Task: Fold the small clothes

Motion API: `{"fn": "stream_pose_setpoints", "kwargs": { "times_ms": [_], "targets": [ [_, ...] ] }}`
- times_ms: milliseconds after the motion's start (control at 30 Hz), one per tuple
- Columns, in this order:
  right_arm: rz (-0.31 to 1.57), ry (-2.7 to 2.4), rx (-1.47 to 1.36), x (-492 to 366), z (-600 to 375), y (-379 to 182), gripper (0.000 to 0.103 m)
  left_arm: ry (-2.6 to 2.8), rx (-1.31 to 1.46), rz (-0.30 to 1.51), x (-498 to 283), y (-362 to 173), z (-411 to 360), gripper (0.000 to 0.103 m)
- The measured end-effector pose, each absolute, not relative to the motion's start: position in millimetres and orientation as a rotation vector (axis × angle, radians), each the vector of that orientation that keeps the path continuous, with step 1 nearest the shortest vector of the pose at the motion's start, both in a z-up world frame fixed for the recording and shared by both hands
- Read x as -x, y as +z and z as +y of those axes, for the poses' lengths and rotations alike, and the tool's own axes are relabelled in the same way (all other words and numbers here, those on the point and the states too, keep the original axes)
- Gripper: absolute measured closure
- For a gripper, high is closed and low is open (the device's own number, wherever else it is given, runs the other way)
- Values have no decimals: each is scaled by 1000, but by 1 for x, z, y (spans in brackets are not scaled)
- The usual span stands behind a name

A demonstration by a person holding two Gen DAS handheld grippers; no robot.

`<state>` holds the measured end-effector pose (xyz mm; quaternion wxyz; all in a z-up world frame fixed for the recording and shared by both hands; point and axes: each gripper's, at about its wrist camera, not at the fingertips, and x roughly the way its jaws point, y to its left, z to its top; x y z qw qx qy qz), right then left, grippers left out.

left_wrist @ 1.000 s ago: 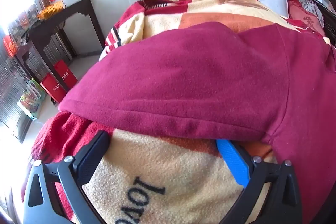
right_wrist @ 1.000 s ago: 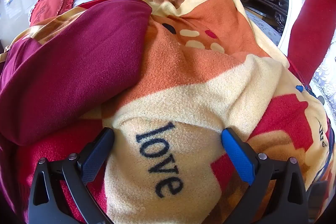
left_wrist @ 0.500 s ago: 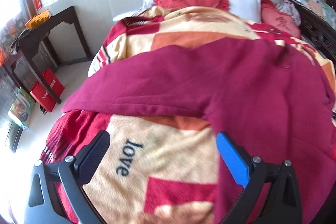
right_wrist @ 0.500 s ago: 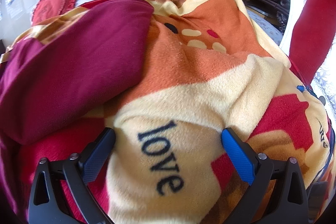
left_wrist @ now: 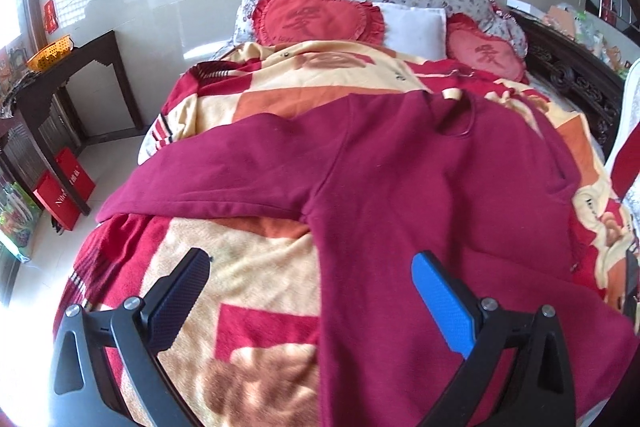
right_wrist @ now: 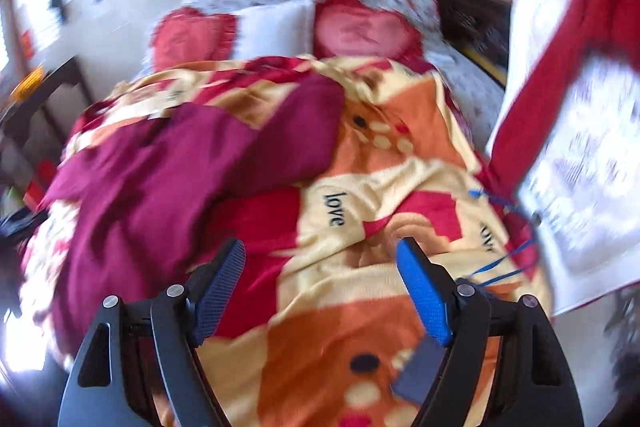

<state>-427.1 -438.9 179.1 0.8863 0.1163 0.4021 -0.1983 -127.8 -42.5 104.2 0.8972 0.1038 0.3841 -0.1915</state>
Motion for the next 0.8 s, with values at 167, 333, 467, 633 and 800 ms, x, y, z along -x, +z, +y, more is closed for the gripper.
{"fn": "stream_pose_setpoints", "kwargs": {
  "times_ms": [167,333,467,633,800],
  "targets": [
    [737,-325,-247,434,-403,237,42,-411,-206,785,135,109,-46,0],
    [728,-212,-264,381,-355,234,42,-408,-218,780,135,115,-46,0],
    [757,-82,-319,325,-319,216,42,-395,-220,771,130,119,-43,0],
    [752,-41,-333,257,-274,184,42,-379,-206,784,120,118,-35,0],
    [744,-68,-274,216,-242,163,42,-350,-196,803,105,111,-25,0]
  ]
}}
